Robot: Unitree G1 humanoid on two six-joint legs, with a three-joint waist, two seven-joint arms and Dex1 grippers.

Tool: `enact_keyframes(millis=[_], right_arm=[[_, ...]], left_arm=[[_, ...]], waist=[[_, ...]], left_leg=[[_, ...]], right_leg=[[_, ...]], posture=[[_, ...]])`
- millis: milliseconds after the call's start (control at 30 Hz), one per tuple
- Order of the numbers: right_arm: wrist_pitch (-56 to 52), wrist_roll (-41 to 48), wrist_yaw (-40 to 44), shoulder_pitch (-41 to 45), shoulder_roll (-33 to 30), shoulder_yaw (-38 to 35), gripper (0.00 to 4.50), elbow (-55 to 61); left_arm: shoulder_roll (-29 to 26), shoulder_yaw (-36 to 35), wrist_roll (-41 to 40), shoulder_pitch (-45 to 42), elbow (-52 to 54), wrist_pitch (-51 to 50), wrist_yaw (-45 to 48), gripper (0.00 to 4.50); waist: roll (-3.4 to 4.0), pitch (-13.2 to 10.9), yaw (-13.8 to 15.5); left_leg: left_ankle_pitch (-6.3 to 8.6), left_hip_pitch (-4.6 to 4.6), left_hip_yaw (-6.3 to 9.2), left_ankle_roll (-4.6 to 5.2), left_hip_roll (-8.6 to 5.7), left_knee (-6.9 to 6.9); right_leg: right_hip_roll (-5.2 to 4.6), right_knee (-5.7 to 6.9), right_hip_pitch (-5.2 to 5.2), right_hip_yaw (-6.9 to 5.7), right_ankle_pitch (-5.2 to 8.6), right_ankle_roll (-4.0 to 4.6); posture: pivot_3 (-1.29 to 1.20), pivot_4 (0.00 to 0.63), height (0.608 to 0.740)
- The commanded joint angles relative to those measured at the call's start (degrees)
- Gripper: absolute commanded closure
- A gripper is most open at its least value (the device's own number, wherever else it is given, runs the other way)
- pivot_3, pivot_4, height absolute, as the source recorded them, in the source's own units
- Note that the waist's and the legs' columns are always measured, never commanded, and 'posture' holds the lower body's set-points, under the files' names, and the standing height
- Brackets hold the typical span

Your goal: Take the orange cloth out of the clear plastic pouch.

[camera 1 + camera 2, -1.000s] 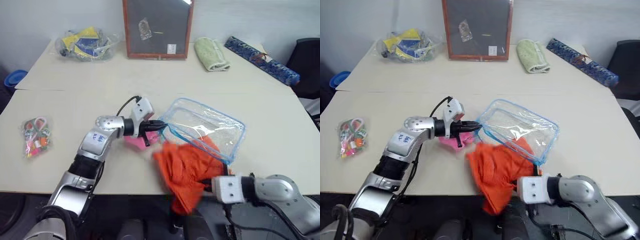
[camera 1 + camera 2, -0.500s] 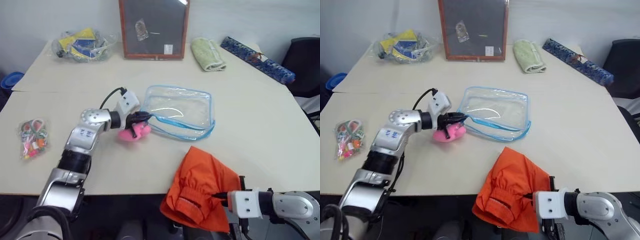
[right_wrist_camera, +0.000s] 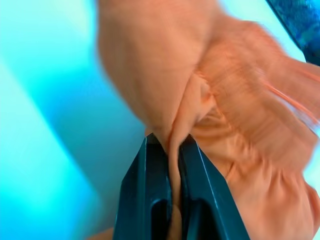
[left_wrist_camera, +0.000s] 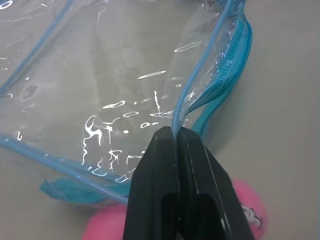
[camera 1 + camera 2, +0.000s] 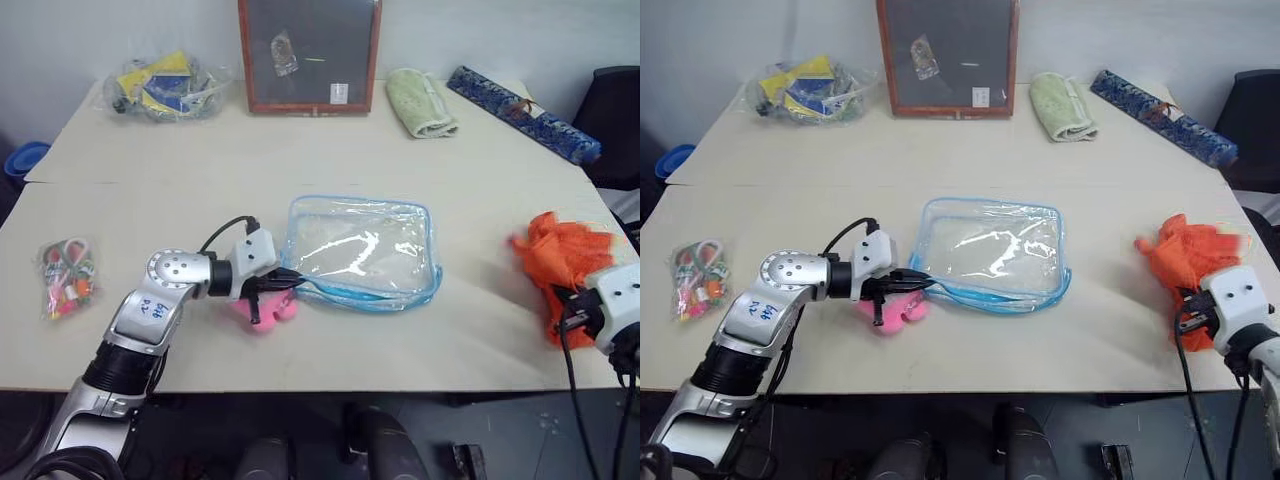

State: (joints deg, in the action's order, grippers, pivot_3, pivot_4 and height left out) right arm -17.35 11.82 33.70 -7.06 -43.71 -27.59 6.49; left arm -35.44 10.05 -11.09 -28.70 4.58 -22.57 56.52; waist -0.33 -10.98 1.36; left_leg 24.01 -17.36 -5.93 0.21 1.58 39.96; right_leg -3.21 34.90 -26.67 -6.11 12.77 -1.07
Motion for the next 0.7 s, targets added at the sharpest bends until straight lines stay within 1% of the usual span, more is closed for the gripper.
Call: enact_keyframes(millis=[33,133,367,467,500,533,633,700], right_arm=[[1.49,-1.19,0.06,0.61,-0.57,1.11,4.46,0.56],[2.19,-2.08,0.79,0.57,-0.35,3.25,4.46,0.54],[3.92,-4.29,1.09,2.25,-1.17,6.31,4.46,-1.2],[3.06,-4.2,1.22,3.06,-1.08,6.92,3.74,-1.31],[2.62,-3.94,1.47,3.2,-1.13,7.0,3.44,-1.14],[2.09,-3.58,1.79,3.21,-1.22,6.94,3.08,-0.48],[0.59,-2.44,3.25,2.12,-1.7,5.88,2.14,2.45],[-1.89,0.08,4.74,0.67,-1.91,3.32,1.42,5.67]], left_arm=[[0.23,0.01,-0.1,-0.21,1.47,-0.09,-0.24,4.5],[0.54,-0.08,-0.15,-0.46,1.19,-0.27,-0.44,4.5],[1.05,0.0,-0.41,0.11,1.55,-1.11,-0.61,4.5],[1.49,-0.23,-1.21,0.27,1.81,-2.51,-0.61,4.5],[1.65,-0.4,-1.54,0.15,1.95,-3.15,-0.66,4.03],[1.8,-0.82,-2.15,-0.08,2.17,-3.96,-0.65,3.83],[1.28,-1.8,-3.41,-0.36,2.71,-5.2,-0.07,3.0],[0.69,-2.89,-4.65,-0.31,3.12,-5.76,0.44,2.34]], waist=[[0.0,0.0,-0.01],[-0.01,-0.01,-0.12],[0.0,0.0,-0.15],[0.0,0.0,-0.15],[0.0,0.0,-0.15],[0.0,0.0,-0.13],[0.0,0.0,-0.05],[0.0,-0.01,-0.04]], left_leg=[[0.0,0.0,-0.01,0.0,-0.02,0.04],[-0.01,0.25,0.0,0.09,-0.13,0.08],[-0.02,0.22,-0.03,0.07,-0.1,0.01],[-0.02,0.22,-0.03,0.06,-0.1,0.03],[-0.02,0.22,-0.03,0.06,-0.11,0.04],[-0.02,0.23,-0.03,0.06,-0.11,0.04],[-0.02,0.22,-0.02,0.06,-0.12,0.05],[-0.02,0.21,-0.02,0.06,-0.11,0.05]], right_leg=[[-0.02,0.0,0.02,0.01,-0.01,-0.02],[-0.13,-0.15,0.34,0.19,-0.04,-0.05],[-0.12,-0.03,0.22,0.25,-0.04,-0.07],[-0.13,-0.04,0.22,0.24,-0.04,-0.06],[-0.13,-0.04,0.23,0.24,-0.04,-0.06],[-0.13,-0.03,0.24,0.24,-0.04,-0.06],[-0.14,-0.03,0.24,0.24,-0.04,-0.06],[-0.14,-0.03,0.22,0.24,-0.04,-0.06]], posture=[[0.0,0.15,0.74],[0.0,0.15,0.74],[0.0,0.15,0.74],[0.0,0.15,0.74],[0.0,0.15,0.74],[0.0,0.15,0.74],[0.0,0.15,0.74],[0.0,0.15,0.74]])
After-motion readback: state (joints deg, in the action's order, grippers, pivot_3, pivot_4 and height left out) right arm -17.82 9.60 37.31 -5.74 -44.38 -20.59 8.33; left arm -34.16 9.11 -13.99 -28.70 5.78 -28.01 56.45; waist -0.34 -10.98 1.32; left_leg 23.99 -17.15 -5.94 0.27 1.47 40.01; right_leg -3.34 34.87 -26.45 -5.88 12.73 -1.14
